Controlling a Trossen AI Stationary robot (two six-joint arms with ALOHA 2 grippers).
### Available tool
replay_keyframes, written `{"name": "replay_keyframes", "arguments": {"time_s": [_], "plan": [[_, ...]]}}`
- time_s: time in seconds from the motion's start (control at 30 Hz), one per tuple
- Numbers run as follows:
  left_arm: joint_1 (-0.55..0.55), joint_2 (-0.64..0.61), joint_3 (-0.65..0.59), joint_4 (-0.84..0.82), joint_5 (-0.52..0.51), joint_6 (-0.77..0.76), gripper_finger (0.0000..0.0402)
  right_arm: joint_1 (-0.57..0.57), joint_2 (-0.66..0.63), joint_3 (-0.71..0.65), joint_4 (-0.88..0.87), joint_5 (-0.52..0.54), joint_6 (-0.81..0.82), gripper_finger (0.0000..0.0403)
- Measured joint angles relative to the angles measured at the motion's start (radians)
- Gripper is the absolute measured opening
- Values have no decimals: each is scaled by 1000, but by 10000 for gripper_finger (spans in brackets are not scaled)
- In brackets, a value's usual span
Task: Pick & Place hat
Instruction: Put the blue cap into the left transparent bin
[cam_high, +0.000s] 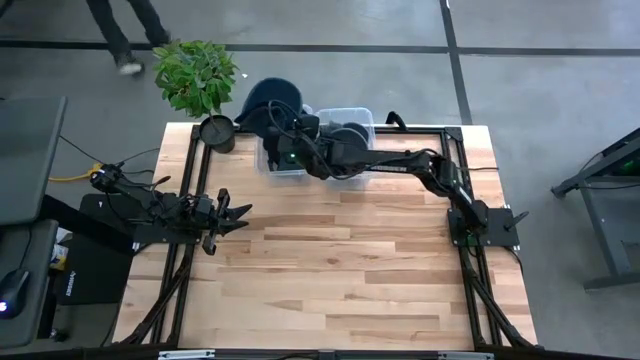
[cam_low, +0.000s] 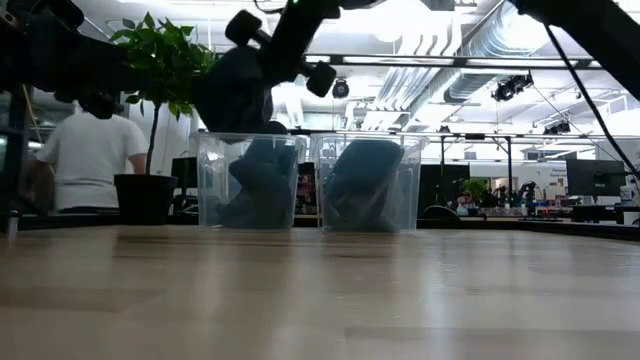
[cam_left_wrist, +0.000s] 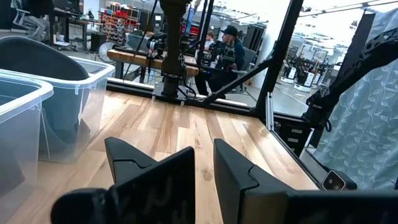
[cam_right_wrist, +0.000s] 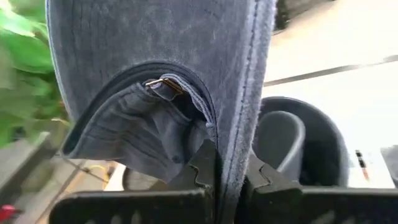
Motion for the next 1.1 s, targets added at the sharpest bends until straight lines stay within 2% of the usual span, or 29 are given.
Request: {"name": "replay_keyframes", "arguments": {"time_s": [0.3, 0.5, 0.77, 1.1], "plan": [[0, 0, 0, 0, 0, 0, 0, -2, 31, 3, -50, 24, 237, 9], [0, 0, 0, 0, 0, 0, 0, 9, 34, -5, -201, 37, 315, 9], [0, 0, 0, 0, 0, 0, 0, -25, 33, -5, -253, 65, 270, 9], [0, 0, 0, 0, 0, 0, 0, -75, 33, -5, -359, -36, 274, 9]]}}
